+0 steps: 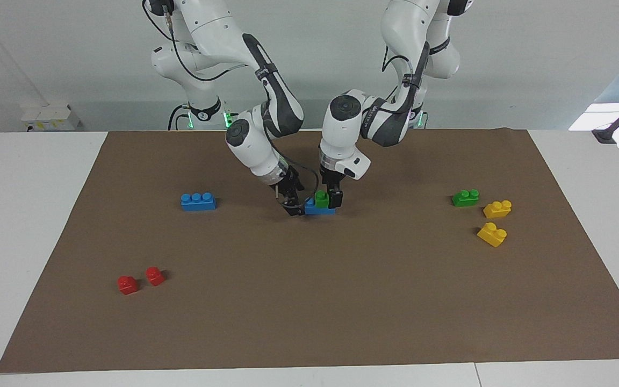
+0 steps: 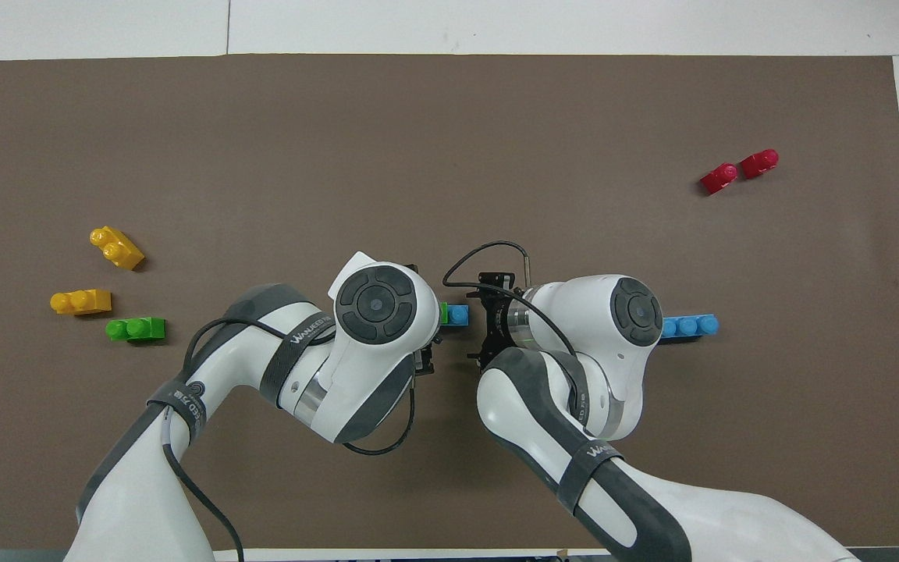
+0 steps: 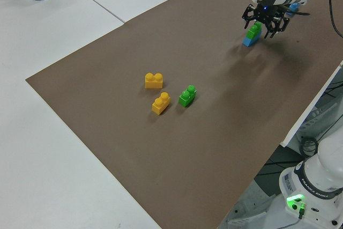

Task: Remove green block with left arm and hold with right
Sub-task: 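Grasp the green end with the left gripper while the right grasps blue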

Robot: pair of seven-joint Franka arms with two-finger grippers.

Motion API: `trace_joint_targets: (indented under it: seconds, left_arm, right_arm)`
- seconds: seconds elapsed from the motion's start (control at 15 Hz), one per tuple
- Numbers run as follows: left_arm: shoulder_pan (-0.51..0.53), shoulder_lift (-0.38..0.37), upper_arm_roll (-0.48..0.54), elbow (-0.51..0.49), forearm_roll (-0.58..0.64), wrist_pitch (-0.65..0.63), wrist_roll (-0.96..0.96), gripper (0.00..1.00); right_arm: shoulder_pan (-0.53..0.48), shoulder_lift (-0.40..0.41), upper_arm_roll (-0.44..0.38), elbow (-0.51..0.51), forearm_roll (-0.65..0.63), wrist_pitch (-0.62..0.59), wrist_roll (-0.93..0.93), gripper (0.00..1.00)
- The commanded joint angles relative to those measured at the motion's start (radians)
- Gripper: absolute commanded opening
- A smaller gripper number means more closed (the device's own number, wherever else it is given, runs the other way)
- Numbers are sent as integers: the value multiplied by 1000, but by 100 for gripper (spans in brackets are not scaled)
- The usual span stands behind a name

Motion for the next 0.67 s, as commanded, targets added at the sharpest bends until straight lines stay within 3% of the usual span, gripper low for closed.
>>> trace_joint_targets:
  seconds: [0.0,0.6]
  left_arm:
    - [-6,-9,10,-20,5,9,-19,100]
    - [-3,-9,10,-25,5,14,-22,100]
  right_arm:
    - [13,8,1,4,50,35,-34,100]
    - [39,53,0,24,74,91,-42,100]
